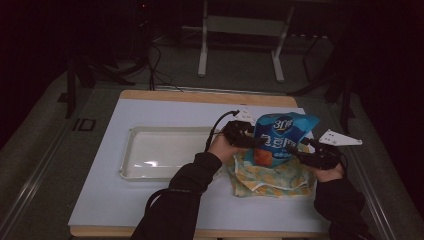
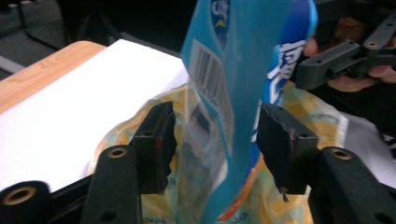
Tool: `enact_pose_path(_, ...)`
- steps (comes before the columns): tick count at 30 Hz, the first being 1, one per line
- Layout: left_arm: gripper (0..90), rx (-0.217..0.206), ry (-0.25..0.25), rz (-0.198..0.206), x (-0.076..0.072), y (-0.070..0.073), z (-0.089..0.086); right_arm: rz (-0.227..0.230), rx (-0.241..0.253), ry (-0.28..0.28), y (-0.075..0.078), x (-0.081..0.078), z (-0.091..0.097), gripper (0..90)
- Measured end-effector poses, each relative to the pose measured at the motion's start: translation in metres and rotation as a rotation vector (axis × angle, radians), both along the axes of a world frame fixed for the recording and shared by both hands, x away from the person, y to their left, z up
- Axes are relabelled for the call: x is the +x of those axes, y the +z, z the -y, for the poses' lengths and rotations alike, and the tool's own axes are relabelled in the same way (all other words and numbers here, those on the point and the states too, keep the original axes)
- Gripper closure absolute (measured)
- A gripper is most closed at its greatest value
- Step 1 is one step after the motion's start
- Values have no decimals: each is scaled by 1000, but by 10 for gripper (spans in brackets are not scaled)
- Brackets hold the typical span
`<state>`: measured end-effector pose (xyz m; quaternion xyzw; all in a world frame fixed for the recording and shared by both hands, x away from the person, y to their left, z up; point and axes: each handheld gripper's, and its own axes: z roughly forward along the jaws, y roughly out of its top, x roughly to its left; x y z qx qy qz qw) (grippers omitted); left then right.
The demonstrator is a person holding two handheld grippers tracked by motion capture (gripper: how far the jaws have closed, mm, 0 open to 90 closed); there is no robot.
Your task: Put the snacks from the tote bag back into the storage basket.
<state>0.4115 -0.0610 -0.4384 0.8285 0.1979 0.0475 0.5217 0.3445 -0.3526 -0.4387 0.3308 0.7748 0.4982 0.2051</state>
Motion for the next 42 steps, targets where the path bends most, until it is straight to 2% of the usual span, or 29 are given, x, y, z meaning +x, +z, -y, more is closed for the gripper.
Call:
enact_pose_path(4,568,11,-11,-15,1,-3,2,3,-25,10,-1,1,-2,512)
enact_pose_path(7,583,28,-24,-25,1,-3,5,1,-47,9,-3,3,-3,586)
enact_pose_path(11,637,40,-35,-26,1,-3,7,-2,-60,9,-4,3,-4,622)
enact_pose_path(13,659,50,-46,-33,2,-2,8,1,-81,15,-6,4,-6,691)
enact_pose_path(21,784,69,-46,-31,2,1,8,0,-71,24,-3,4,-9,825)
enact_pose_path(23,800,79,-39,-14,0,1,9,6,-83,18,-3,4,-11,841)
enact_pose_path(29,826,101,-17,-3,-3,4,12,17,-102,12,-1,3,-13,868)
enact_pose_path(42,845,114,-13,-9,-6,8,14,10,-104,2,3,2,-14,881)
